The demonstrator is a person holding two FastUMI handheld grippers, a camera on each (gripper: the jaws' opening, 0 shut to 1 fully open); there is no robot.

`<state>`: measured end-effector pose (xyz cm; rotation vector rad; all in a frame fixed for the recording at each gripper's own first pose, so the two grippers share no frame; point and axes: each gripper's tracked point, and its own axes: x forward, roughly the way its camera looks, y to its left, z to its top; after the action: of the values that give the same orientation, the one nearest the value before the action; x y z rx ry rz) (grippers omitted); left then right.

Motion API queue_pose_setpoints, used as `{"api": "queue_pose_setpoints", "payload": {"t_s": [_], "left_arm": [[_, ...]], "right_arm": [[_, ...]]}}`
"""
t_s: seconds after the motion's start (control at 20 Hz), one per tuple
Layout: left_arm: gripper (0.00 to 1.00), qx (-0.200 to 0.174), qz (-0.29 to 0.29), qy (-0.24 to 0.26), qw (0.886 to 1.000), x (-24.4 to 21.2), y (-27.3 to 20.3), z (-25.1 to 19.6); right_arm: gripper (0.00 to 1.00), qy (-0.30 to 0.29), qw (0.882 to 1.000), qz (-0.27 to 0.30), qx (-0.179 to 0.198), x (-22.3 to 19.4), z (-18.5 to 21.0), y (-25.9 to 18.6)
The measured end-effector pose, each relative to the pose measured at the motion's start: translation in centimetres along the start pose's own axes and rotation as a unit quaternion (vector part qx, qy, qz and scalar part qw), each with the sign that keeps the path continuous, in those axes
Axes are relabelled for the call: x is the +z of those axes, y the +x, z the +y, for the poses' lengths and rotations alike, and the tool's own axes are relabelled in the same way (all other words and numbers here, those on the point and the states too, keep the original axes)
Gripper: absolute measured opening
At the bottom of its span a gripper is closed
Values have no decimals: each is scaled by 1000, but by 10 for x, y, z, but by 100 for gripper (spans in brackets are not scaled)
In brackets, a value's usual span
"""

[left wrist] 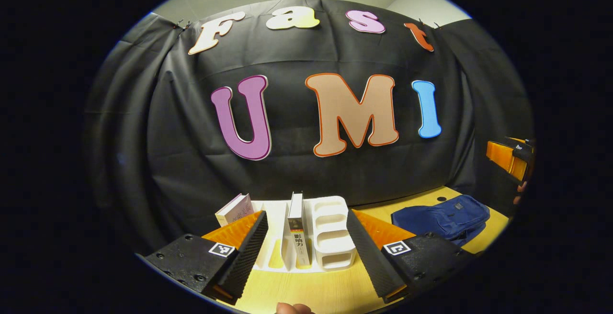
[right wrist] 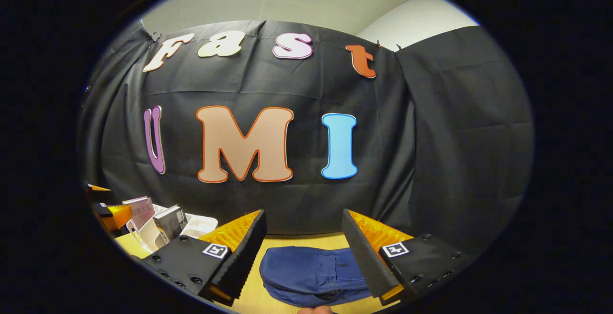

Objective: Open the schoolbag, grab two books from the bookshelf and put them into the schoolbag.

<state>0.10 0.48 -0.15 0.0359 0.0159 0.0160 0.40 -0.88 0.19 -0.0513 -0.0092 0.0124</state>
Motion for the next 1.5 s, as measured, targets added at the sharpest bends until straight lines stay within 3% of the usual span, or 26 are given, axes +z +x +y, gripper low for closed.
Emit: {"api": "queue_pose_setpoints", "payload": {"t_s": [0.05,0.4,0.55,0.7,0.75,0.8,0.95,1.05,1.1,1.2,1.3,1.35,1.4,1.45,1.5], "left_arm": [[96,0,-3,2,1000,1,-1,-2],[96,12,1,10,1000,-1,3,9],[96,19,7,7,1000,-6,4,14],[96,26,12,6,1000,-8,6,18],[100,28,14,7,999,-9,6,20],[96,32,15,7,999,-10,7,22],[96,40,16,4,999,-12,7,27],[96,47,15,3,999,-11,7,32],[96,50,14,2,999,-10,8,35],[96,57,14,3,998,-11,7,39],[96,64,14,2,998,-12,6,45],[96,66,16,2,998,-13,6,46],[96,69,17,2,997,-14,5,48],[96,71,17,1,997,-13,4,50],[96,75,17,1,997,-13,4,53]], "right_arm": [[98,-1,1000,3,0,-3,-1,-1],[99,-23,999,21,7,-18,-8,6],[100,-82,996,34,29,-35,-7,12],[99,-179,981,44,68,-54,1,17],[99,-212,973,45,85,-62,6,18],[98,-241,964,45,102,-72,13,20],[98,-332,930,51,151,-111,29,22],[93,-387,901,67,182,-144,36,21],[98,-413,886,77,199,-163,38,22],[98,-462,852,99,224,-201,38,24],[98,-492,828,119,242,-237,35,23],[93,-502,819,129,246,-248,34,24],[98,-511,811,140,250,-261,31,28],[88,-523,801,149,249,-269,28,35],[88,-533,794,152,250,-276,28,39]]}}
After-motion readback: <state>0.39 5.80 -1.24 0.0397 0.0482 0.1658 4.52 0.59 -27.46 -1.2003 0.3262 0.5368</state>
